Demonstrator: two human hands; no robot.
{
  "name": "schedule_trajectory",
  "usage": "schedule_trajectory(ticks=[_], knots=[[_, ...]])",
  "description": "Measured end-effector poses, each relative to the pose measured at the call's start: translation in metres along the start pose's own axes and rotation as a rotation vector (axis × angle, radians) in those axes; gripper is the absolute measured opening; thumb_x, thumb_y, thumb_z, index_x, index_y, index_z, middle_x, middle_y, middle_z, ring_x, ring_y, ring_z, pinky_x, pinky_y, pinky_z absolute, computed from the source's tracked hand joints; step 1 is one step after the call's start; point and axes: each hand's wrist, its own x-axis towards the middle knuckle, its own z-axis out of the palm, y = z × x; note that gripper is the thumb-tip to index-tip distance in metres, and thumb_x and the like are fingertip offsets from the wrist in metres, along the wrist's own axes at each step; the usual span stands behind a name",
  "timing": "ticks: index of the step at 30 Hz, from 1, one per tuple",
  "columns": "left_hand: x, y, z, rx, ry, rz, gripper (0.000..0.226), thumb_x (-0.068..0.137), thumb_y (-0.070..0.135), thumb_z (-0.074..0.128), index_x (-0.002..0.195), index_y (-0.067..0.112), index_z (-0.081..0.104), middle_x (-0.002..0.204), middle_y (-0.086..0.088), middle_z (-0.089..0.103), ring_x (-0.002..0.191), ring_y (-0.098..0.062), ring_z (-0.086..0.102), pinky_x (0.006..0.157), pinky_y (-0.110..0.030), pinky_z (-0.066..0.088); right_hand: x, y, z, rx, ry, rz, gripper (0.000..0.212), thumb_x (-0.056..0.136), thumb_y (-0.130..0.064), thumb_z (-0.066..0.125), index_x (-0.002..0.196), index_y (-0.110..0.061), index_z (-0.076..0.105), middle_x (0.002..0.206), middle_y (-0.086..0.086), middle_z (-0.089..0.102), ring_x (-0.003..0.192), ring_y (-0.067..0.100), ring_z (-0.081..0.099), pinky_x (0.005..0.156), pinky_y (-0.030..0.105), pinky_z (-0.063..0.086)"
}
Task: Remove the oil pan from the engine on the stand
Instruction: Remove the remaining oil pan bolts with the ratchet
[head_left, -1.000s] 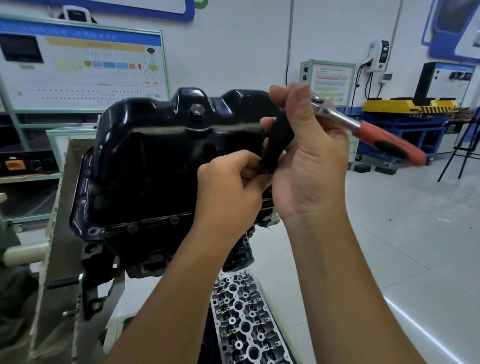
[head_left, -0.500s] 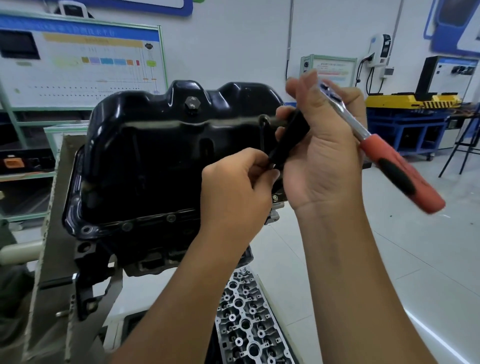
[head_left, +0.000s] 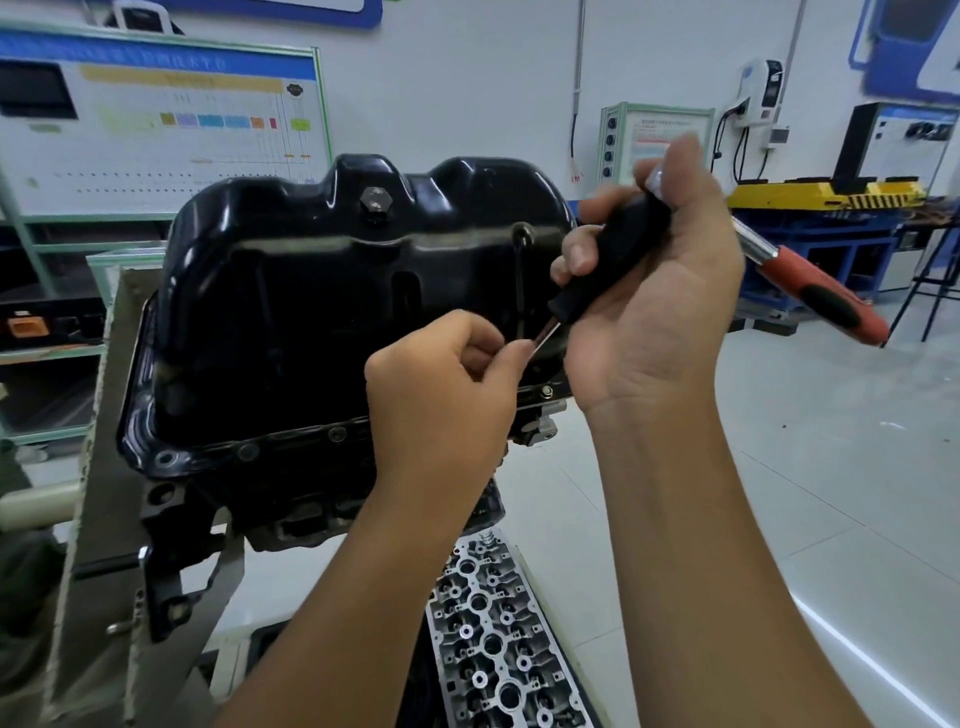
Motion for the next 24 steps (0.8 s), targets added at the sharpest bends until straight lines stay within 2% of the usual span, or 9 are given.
schedule_trajectory(ticks=[1, 3, 5, 8, 10, 13, 15, 19, 24], knots=[[-0.005, -0.003, 0.000, -0.007, 0.009, -0.058, 0.020, 0.081, 0.024, 0.087, 0.069, 0.023, 0.070, 0.053, 0.011, 0.063, 0.051, -0.004, 0.064, 0.050, -0.017, 0.050, 0.002, -0.001, -0.001, 0.026, 0.016, 0.017, 0.019, 0.103, -0.025, 0.055, 0.092, -0.012, 0.047, 0.064, 0.007, 0.055, 0.046, 0.019, 0.038, 0.056, 0.032, 0.027], [-0.020, -0.008, 0.003, -0.084, 0.005, -0.282, 0.023, 0.087, 0.022, 0.080, 0.068, 0.021, 0.067, 0.053, 0.005, 0.065, 0.044, -0.008, 0.065, 0.044, -0.022, 0.050, 0.004, -0.003, -0.004, 0.057, 0.035, 0.041, 0.020, 0.100, -0.025, 0.053, 0.084, -0.014, 0.048, 0.061, 0.006, 0.050, 0.045, 0.018, 0.033, 0.057, 0.033, 0.022], [-0.038, -0.009, 0.006, -0.179, -0.016, -0.469, 0.023, 0.091, 0.017, 0.075, 0.070, 0.021, 0.066, 0.056, 0.003, 0.067, 0.043, -0.013, 0.067, 0.040, -0.024, 0.049, 0.005, -0.004, -0.005, 0.078, 0.042, 0.052, 0.019, 0.095, -0.025, 0.053, 0.079, -0.016, 0.047, 0.060, 0.005, 0.045, 0.046, 0.017, 0.030, 0.057, 0.033, 0.020], [-0.056, -0.008, 0.008, -0.267, -0.053, -0.581, 0.019, 0.092, 0.012, 0.071, 0.080, 0.027, 0.068, 0.066, 0.002, 0.072, 0.052, -0.016, 0.071, 0.044, -0.034, 0.056, 0.007, -0.005, -0.007, 0.086, 0.054, 0.052, 0.018, 0.089, -0.026, 0.052, 0.075, -0.017, 0.046, 0.058, 0.004, 0.042, 0.045, 0.017, 0.026, 0.057, 0.034, 0.017], [-0.057, -0.009, 0.011, -0.350, -0.035, -0.729, 0.015, 0.092, 0.013, 0.071, 0.084, 0.026, 0.071, 0.073, 0.000, 0.076, 0.057, -0.020, 0.073, 0.045, -0.027, 0.053, 0.008, -0.005, -0.008, 0.089, 0.047, 0.042, 0.016, 0.084, -0.026, 0.053, 0.073, -0.018, 0.045, 0.056, 0.004, 0.041, 0.044, 0.016, 0.025, 0.058, 0.034, 0.016], [-0.051, -0.008, 0.015, -0.632, 0.033, -1.071, 0.009, 0.093, 0.005, 0.067, 0.089, 0.010, 0.074, 0.086, -0.013, 0.079, 0.078, -0.030, 0.078, 0.050, -0.023, 0.055, 0.009, -0.005, -0.009, 0.082, 0.036, 0.029, 0.016, 0.071, -0.030, 0.057, 0.070, -0.018, 0.046, 0.055, 0.004, 0.040, 0.045, 0.016, 0.024, 0.058, 0.034, 0.017], [-0.047, -0.006, 0.016, -0.902, 0.079, -1.215, 0.012, 0.093, -0.005, 0.060, 0.096, -0.003, 0.072, 0.096, -0.022, 0.077, 0.089, -0.033, 0.078, 0.059, -0.028, 0.061, 0.010, -0.006, -0.011, 0.084, 0.031, 0.027, 0.015, 0.073, -0.028, 0.057, 0.068, -0.018, 0.047, 0.055, 0.004, 0.040, 0.046, 0.016, 0.024, 0.058, 0.034, 0.018], [-0.041, -0.008, 0.016, -1.146, 0.133, -1.281, 0.019, 0.093, -0.009, 0.051, 0.098, -0.009, 0.070, 0.096, -0.023, 0.076, 0.087, -0.031, 0.077, 0.065, -0.031, 0.063, 0.013, -0.008, -0.016, 0.107, 0.043, 0.053, 0.029, 0.094, -0.024, 0.046, 0.066, -0.019, 0.048, 0.055, 0.004, 0.040, 0.045, 0.016, 0.023, 0.056, 0.030, 0.021], [-0.040, -0.009, 0.018, -1.164, 0.161, -1.316, 0.020, 0.094, -0.003, 0.055, 0.103, -0.010, 0.071, 0.095, -0.022, 0.078, 0.082, -0.028, 0.078, 0.060, -0.028, 0.061, 0.012, -0.009, -0.015, 0.131, 0.037, 0.051, 0.031, 0.097, -0.024, 0.043, 0.067, -0.018, 0.047, 0.055, 0.004, 0.039, 0.044, 0.016, 0.024, 0.054, 0.027, 0.023]])
